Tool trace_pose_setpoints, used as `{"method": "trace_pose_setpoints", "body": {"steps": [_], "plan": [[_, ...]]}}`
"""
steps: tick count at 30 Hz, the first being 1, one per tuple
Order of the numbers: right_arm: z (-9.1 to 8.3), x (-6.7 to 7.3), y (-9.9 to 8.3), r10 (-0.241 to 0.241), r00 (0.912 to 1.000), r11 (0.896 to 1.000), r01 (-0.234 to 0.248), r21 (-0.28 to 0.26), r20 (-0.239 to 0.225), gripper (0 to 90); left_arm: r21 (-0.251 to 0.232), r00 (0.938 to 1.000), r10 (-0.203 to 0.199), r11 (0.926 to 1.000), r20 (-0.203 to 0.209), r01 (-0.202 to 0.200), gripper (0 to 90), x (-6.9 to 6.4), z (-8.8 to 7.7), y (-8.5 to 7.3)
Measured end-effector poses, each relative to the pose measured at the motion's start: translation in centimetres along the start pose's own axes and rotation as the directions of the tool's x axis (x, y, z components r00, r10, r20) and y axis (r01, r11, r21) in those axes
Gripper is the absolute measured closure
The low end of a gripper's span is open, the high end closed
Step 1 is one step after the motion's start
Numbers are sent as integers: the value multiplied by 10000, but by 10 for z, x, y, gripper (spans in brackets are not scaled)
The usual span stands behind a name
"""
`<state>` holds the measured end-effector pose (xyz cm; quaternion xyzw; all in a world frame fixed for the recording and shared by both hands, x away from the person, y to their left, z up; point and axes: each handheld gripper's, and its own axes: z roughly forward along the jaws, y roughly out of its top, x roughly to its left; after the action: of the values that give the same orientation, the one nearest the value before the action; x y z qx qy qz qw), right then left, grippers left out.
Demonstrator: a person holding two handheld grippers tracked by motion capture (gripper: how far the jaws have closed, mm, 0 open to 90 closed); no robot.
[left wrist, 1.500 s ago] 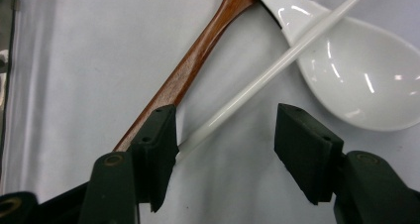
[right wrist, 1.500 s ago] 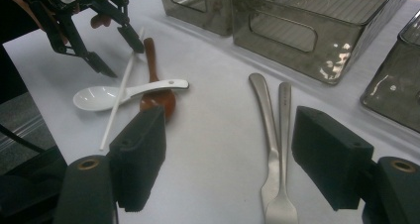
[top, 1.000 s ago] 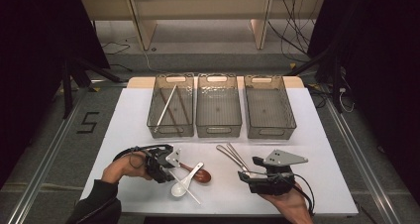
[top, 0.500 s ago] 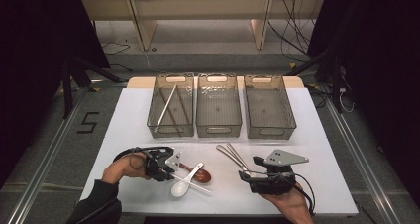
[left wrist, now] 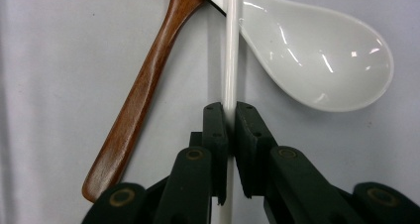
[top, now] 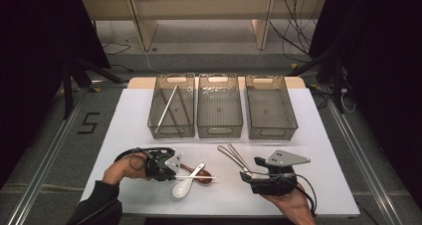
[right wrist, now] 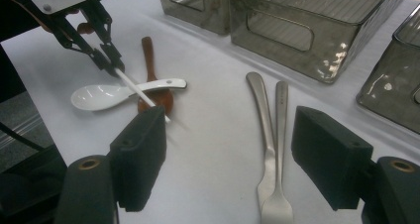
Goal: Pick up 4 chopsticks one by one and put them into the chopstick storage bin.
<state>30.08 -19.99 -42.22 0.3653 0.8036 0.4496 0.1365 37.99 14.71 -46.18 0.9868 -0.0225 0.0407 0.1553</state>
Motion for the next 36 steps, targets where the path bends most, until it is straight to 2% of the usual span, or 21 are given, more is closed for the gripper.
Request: {"method": "trace_pose_setpoints", "body": {"steps": [4,11,16,18,19,20,21,22,24,25,26,27,28,29,30,31,33,34,35,36], "plan": [[0,-1,0,16,10000,10000,-16,-3,10,306,-85,9999,98,9999,-44,-98,839,0,0,-1],[-1,0,0,32,10000,10000,-32,-43,8,305,-203,10000,-73,9998,-46,72,844,1,-1,-1],[0,-1,0,27,10000,9999,-26,-117,17,306,-453,9984,-524,9977,-222,513,845,3,-7,-2],[0,-1,0,25,10000,9999,-25,-107,14,306,-484,9981,-569,9973,-241,557,844,3,-8,-2],[0,-1,0,23,10000,10000,-23,-91,14,305,-550,9965,-773,9956,-307,755,844,4,-9,-2],[0,-1,0,20,10000,10000,-20,-86,10,306,-561,9914,-1206,9915,-507,1177,844,6,-13,-2],[0,-1,0,32,10000,10000,-32,-75,17,306,-561,9914,-1206,9915,-507,1177,844,6,-13,-2],[0,-1,0,26,10000,10000,-26,-83,18,306,-773,9831,-1689,9835,-708,1634,845,9,-18,-3],[0,-1,0,51,10000,9999,-51,-88,18,306,-995,9737,-2049,9757,-1000,1951,844,12,-23,-4],[0,-1,0,53,10000,10000,-53,-83,18,306,-1142,9663,-2359,9678,-1027,2242,844,13,-26,-4],[0,-1,0,47,10000,10000,-47,-73,18,305,-1149,9634,-2425,9665,-1138,2297,844,15,-29,-5],[0,-1,0,42,10000,10000,-42,-73,21,305,-1389,9539,-2765,9556,-1170,2599,844,15,-30,-5],[0,-1,0,42,10000,10000,-42,-73,21,305,-1389,9539,-2765,9556,-1170,2599,844,15,-30,-5],[0,-1,0,49,10000,10000,-49,-46,15,306,-1482,9476,-2920,9506,-1298,2726,843,17,-32,-5],[0,-1,0,48,10000,10000,-48,-37,13,306,-1672,9377,-3180,9410,-1400,2941,843,18,-33,-5],[0,-1,0,48,10000,10000,-48,-37,13,306,-1733,9335,-3313,9359,-1370,3067,843,19,-34,-6],[0,-1,0,35,10000,10000,-35,-44,16,305,-1917,9160,-3740,9189,-1454,3448,843,22,-35,-7],[0,-1,0,34,10000,10000,-34,-49,21,306,-1970,9103,-3873,9131,-1461,3569,843,23,-36,-8],[0,-1,0,23,10000,10000,-23,-67,27,306,-2269,8817,-4459,8845,-1545,4076,843,26,-39,-9],[0,-1,0,30,10000,10000,-30,-70,28,306,-2269,8817,-4459,8845,-1545,4076,843,26,-39,-9]]}}
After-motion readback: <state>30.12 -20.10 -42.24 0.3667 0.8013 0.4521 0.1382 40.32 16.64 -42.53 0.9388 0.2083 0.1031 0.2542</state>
